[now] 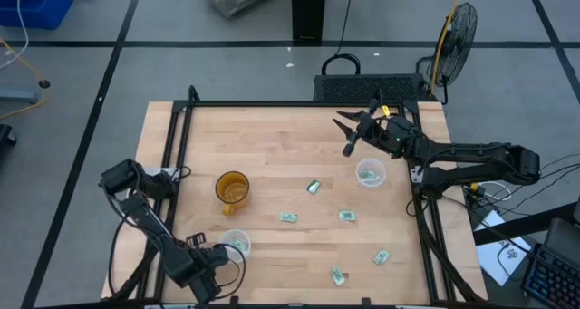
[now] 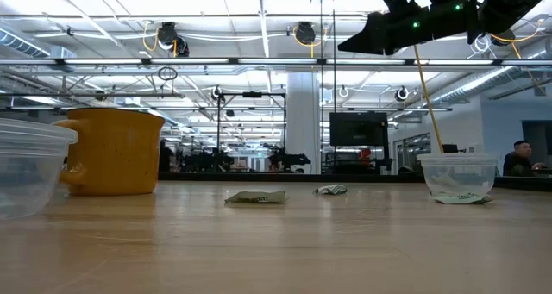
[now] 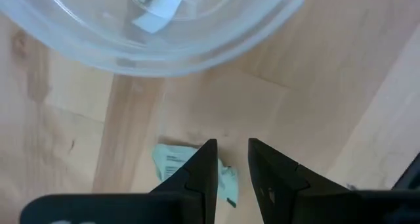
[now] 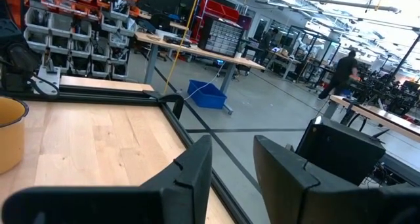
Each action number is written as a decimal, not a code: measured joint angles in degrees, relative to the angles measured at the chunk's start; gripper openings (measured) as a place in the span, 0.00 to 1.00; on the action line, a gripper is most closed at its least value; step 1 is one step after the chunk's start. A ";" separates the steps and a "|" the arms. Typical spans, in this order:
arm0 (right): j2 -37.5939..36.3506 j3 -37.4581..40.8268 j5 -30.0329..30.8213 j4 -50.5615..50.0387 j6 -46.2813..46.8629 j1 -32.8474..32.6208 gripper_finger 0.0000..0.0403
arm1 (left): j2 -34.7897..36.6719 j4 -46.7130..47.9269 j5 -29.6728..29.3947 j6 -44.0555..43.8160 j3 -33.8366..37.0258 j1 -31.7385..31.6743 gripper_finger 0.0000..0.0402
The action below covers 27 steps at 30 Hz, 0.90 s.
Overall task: Pick and place Stevia / Truvia into bins
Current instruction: Put the stevia packet into the bottom transparent container
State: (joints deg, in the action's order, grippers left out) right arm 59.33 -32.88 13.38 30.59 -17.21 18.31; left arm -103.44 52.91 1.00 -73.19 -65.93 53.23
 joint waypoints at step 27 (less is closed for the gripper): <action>0.00 0.00 0.01 -0.22 0.00 -0.02 0.26 | 0.04 0.03 0.19 -8.63 0.75 4.74 0.22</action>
State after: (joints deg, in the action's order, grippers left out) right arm 59.33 -32.88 13.39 30.37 -17.21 18.28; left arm -103.39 52.93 1.19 -81.82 -65.18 57.97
